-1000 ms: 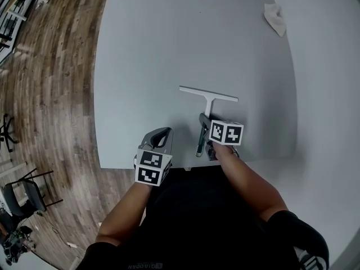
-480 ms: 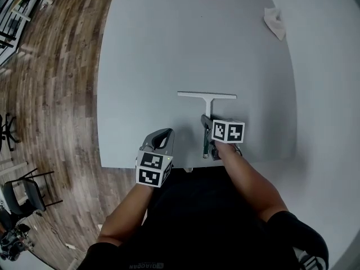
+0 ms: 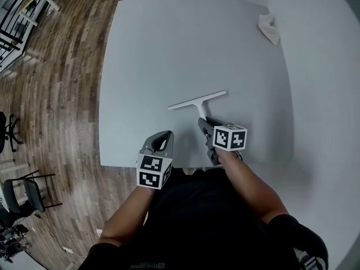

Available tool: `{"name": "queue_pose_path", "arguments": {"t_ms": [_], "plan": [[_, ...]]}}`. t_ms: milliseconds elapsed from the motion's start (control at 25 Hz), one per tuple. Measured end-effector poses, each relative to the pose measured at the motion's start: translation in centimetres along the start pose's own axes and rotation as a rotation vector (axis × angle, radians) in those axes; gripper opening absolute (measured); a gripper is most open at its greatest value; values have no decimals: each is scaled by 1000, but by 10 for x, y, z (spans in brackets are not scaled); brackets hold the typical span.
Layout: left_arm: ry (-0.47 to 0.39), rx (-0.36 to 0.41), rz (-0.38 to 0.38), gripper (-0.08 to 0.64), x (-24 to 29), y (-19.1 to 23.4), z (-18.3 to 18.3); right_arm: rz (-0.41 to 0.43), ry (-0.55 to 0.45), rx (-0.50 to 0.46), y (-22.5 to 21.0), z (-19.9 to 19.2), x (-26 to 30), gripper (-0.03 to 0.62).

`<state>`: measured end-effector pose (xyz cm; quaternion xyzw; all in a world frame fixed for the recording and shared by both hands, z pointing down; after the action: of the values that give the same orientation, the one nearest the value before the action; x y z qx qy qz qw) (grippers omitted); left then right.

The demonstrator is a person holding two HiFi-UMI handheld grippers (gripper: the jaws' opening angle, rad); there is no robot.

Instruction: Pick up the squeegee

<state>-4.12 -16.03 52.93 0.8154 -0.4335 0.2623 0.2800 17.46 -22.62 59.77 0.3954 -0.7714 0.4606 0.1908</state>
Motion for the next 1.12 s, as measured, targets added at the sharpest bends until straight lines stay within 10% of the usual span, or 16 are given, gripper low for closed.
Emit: {"name": "queue_pose_path", "arguments": {"t_ms": [1120], "plan": [[-192,-25,110,8,-53,-107,12,284,-228,-28,9,-2,-153,106]]}}
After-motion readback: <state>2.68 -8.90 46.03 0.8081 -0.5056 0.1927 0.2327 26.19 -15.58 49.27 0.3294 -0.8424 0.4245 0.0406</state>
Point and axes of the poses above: the fingertips, and each gripper's own axes: x forward along the fingers, y to its left, z out of its top, the point moved 9 cm from there along -x, backward along the fingers, and after that the axes turned 3 degrees about y, right-handed, at the moved point
